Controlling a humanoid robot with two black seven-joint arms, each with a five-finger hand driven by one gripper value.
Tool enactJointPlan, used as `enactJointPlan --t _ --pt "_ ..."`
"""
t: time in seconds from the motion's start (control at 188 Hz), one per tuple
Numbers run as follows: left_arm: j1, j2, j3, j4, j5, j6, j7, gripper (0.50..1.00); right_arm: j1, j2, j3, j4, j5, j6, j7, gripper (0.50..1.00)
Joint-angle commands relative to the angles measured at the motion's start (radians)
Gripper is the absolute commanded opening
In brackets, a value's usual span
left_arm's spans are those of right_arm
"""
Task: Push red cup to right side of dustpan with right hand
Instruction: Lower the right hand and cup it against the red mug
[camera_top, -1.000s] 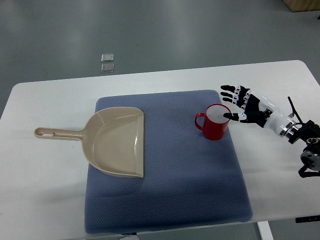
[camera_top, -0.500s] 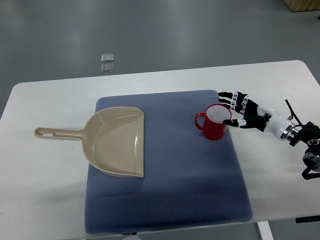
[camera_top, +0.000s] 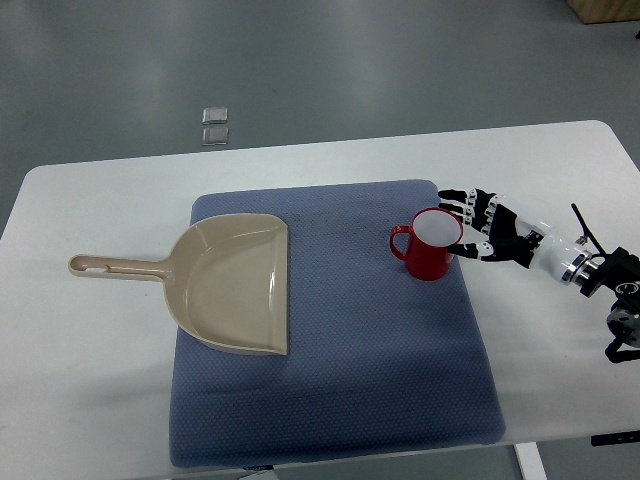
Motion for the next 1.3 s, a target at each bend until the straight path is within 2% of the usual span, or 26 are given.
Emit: enactJointPlan --t 0.0,0.463,1.293 --pt "0.0 0.0 0.001 0.0 0.0 0.0 0.0 1.0 -0.002 0.004 -0.001 -0.002 0.0 -0.002 0.0 0.93" --pt "0.0 0.0 0.0 0.0 0.0 0.0 0.0 1.0 -0.003 0.036 -0.001 -0.008 0.008 -0.03 0.0 0.93" --pt "0.0 0.0 0.0 0.0 0.0 0.0 0.0 1.0 -0.006 0.053 -0.001 -0.024 0.017 -0.013 0.0 0.93"
